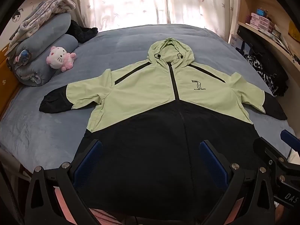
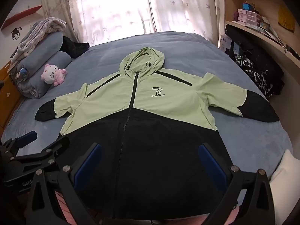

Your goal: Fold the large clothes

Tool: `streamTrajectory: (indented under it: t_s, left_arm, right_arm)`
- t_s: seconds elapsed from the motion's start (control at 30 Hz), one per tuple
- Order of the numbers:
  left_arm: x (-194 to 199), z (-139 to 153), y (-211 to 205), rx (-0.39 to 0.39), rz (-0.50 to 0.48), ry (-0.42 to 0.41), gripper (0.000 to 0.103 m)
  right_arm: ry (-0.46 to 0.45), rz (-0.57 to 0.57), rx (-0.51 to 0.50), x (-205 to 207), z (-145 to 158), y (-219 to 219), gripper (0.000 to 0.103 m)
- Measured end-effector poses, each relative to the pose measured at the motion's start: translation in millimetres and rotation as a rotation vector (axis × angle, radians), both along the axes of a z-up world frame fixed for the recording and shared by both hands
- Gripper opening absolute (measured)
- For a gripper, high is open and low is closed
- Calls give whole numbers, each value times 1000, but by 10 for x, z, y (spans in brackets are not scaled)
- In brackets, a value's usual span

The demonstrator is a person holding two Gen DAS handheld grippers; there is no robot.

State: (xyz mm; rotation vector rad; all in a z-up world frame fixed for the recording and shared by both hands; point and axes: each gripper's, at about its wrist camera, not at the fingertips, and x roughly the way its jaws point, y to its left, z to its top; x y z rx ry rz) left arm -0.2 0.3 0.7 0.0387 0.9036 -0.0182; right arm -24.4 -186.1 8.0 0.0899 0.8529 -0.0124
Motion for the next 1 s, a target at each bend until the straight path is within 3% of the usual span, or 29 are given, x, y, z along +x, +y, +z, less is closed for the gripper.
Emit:
streamTrajectory:
  t_s: [0.17,0.7,0.87,1.0]
  left_arm:
    - [-50,-10,-64,17,-20,2,102]
    - [-125,-53,-33,-27,-57,29,102]
    - [-154,-46,-49,-10,-62,27,95]
    - [-167,-57,-55,-19,-63,35,94]
  right_arm:
    - [4,0,13,2,-12,-3,103]
    - [-3,0,16,-118,13,17,103]
    - [-11,5,8,-243,48,72,103]
    - [-13,10,2,-248,67,72,103]
